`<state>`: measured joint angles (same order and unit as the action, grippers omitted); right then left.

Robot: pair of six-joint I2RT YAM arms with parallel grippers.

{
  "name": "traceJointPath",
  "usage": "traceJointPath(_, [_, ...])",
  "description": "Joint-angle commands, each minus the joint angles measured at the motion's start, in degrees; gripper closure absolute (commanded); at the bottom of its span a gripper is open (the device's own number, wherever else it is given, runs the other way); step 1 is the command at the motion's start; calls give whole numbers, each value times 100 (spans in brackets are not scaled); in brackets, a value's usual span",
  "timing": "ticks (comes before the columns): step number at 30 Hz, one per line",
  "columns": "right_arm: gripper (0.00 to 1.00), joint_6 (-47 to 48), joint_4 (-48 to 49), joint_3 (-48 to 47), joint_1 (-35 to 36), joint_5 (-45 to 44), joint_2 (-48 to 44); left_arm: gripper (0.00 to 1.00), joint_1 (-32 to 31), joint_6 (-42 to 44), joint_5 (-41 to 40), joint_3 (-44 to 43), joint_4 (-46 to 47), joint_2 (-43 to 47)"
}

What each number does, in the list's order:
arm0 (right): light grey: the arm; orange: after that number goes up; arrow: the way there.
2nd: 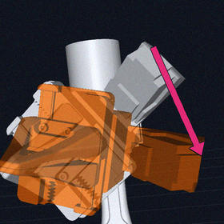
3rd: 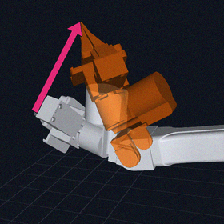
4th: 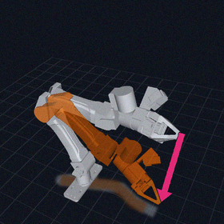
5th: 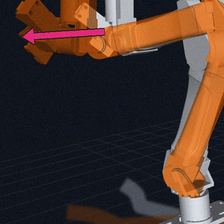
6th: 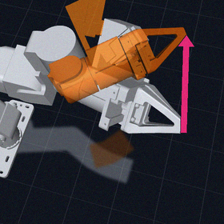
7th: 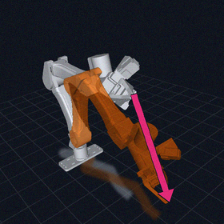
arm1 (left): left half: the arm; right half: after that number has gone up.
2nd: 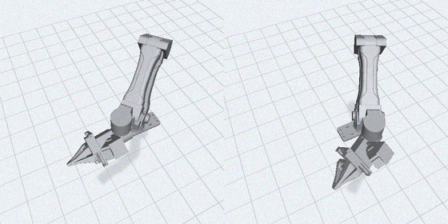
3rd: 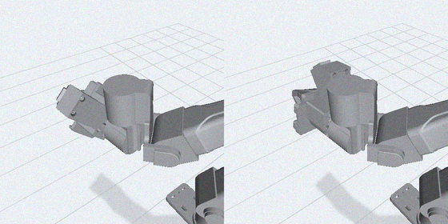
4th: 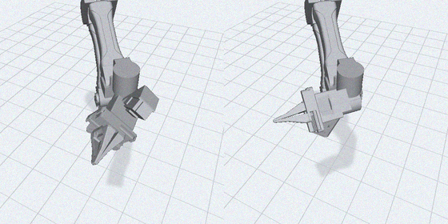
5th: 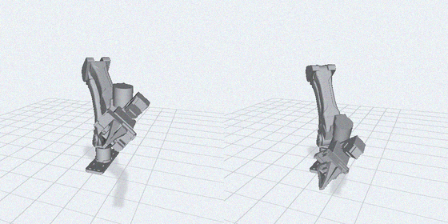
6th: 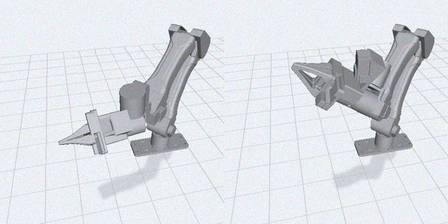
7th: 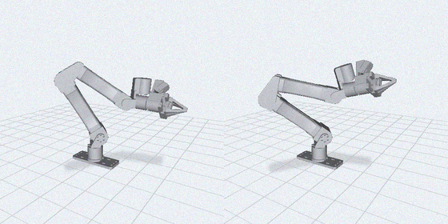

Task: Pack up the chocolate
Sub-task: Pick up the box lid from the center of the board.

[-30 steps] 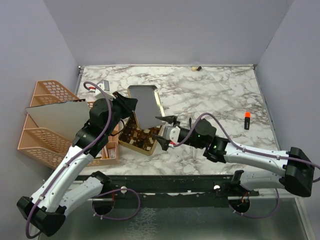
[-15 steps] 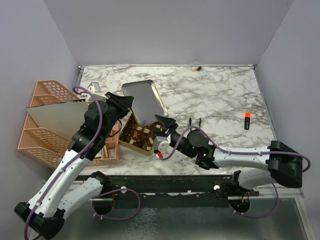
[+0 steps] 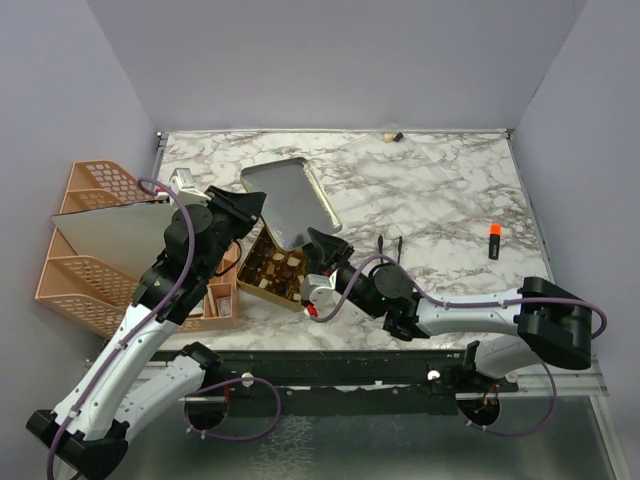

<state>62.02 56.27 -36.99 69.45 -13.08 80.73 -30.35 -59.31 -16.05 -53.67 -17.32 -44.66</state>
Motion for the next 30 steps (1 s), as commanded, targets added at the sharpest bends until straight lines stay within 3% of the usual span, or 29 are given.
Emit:
traceJointPath(1, [62,287,550,-42,51,-299,152,100,20,-317,81,-17,-8,124])
traceJointPath(5, [63,301,758,-46,60,-397,232,100,20,-362,132,13,-14,123])
traceJointPath(11, [86,65,576,-27,68,-354,121,99,20,-305,-9,90,-71,228])
traceJointPath(15, [99,-151,463,8,69,-415,89,75,20,-318,13,152,2,320])
traceJointPath(23, [99,-740,290,19,69,-590,30,43,20,20,-31,199,93,506])
traceJointPath(27, [99,-1738,-721,-215,68,-653,-159,28,20,816,-16,93,246,650])
traceJointPath(30, [99,-3193,-1332,-331,60,-617,-444,7,20,1755,-139,-352,65,520])
